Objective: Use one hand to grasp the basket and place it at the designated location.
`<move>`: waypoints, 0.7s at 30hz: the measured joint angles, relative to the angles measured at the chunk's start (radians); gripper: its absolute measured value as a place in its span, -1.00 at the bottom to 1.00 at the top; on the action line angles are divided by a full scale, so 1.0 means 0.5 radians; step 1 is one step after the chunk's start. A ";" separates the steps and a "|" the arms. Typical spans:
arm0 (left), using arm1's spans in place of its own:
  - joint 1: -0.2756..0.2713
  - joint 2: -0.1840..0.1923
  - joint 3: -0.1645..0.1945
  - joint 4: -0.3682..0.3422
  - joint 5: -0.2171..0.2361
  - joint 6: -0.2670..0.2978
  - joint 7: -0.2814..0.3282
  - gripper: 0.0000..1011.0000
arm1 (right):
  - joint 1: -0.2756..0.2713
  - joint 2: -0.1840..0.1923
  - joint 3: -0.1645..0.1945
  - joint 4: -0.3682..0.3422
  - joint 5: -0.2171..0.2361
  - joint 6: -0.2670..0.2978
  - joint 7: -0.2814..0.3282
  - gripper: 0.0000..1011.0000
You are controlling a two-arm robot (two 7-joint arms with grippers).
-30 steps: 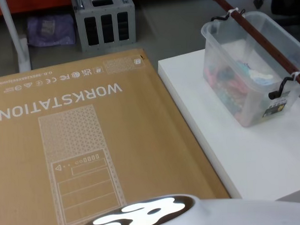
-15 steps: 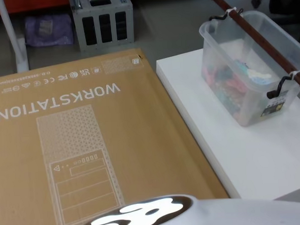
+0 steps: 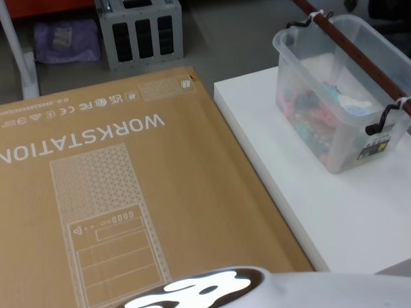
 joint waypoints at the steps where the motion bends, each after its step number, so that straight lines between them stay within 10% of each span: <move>1: 0.000 0.000 0.000 0.000 0.000 0.000 0.000 -1.00 | 0.000 -0.001 0.000 0.004 0.002 -0.004 0.002 0.98; 21: 0.000 0.000 0.000 0.000 0.000 0.000 0.000 -1.00 | -0.025 -0.100 -0.065 0.175 0.031 -0.136 0.052 0.98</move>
